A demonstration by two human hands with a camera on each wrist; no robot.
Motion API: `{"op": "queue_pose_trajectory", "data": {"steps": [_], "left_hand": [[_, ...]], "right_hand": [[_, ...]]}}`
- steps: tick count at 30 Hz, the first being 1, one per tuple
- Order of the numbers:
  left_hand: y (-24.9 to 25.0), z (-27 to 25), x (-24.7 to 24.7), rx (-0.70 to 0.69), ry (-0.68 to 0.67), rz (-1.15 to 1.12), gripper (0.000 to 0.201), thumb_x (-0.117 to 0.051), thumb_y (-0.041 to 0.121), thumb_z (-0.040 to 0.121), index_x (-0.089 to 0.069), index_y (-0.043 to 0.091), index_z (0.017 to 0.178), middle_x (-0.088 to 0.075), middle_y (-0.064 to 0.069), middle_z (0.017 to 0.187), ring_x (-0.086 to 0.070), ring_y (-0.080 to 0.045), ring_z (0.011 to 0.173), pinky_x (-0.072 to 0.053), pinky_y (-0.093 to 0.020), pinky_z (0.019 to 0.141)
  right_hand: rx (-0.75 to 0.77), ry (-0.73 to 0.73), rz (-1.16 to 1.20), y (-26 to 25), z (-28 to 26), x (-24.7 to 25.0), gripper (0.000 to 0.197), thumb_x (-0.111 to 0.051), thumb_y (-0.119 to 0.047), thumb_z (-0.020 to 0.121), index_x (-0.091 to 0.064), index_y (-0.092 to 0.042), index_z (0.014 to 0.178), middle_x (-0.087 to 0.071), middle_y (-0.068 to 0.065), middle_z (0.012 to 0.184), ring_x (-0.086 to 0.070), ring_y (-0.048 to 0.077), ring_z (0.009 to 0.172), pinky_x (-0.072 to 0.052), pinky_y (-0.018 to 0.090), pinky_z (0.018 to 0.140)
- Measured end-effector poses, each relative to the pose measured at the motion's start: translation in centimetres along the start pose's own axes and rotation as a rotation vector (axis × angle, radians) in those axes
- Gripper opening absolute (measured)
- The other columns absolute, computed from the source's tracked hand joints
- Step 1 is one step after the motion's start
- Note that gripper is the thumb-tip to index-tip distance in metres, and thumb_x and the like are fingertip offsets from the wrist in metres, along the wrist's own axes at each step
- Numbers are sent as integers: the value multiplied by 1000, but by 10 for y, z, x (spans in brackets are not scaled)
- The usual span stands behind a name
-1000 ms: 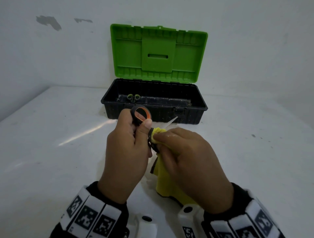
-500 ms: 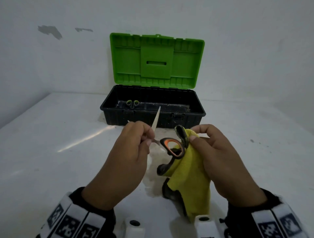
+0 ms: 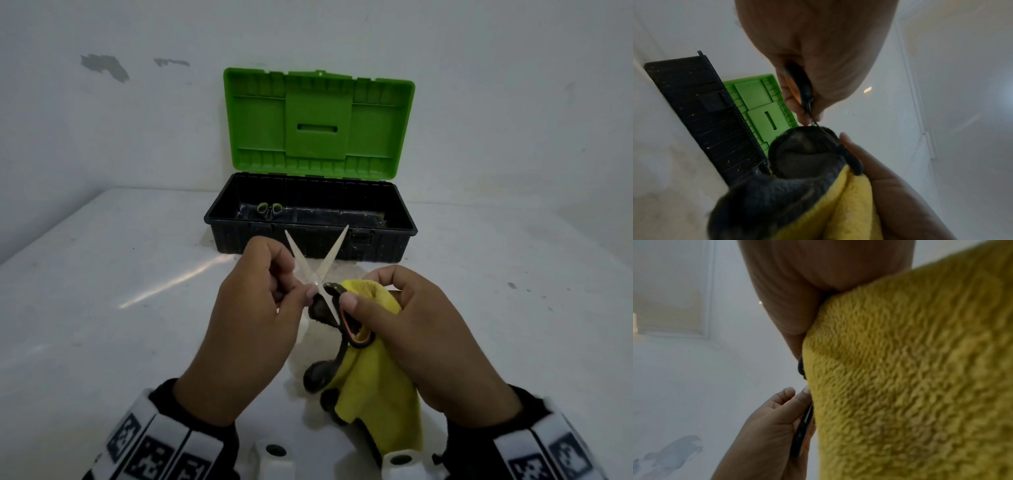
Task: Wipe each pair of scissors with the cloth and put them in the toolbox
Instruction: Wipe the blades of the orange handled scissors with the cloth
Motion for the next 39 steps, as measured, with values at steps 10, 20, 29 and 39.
{"op": "queue_pose_trajectory", "data": {"steps": [10, 20, 29, 39], "left_hand": [[-25, -11, -7, 625, -130, -608, 14, -64, 8, 90, -64, 6, 104, -72, -12, 80, -69, -21, 61, -53, -26, 52], [-24, -8, 1, 414, -203, -256, 29, -79, 35, 74, -70, 8, 76, -39, 6, 46, -30, -8, 41, -30, -18, 40], [-21, -6, 6, 261, -135, -25, 30, -80, 41, 73, -66, 16, 63, -44, 7, 47, -36, -4, 42, -34, -12, 42], [-15, -9, -2, 235, -149, 31, 26, -78, 44, 74, -66, 22, 68, -50, 8, 52, -43, -2, 46, -38, -11, 46]], "right_hand": [[102, 69, 122, -2, -4, -3, 22, -78, -21, 80, -61, -19, 93, -74, 3, 73, -70, 14, 61, -52, 20, 54], [58, 126, 22, 6, -5, 11, 22, -72, -41, 79, -65, -26, 93, -74, 0, 78, -71, 16, 69, -58, 36, 64], [108, 72, -178, 6, -1, 32, 20, -73, -23, 84, -74, -35, 99, -74, -19, 90, -69, 1, 84, -56, 19, 75], [545, 313, -528, -27, -14, 9, 19, -79, -24, 80, -60, -21, 80, -59, -10, 81, -53, 4, 78, -41, 12, 69]]}}
Point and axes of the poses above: each hand's wrist, its own z-axis towards the middle knuckle, its own x-axis out of the back of the hand, y = z × x, the point moved 6 cm from there along z, towards the middle knuckle
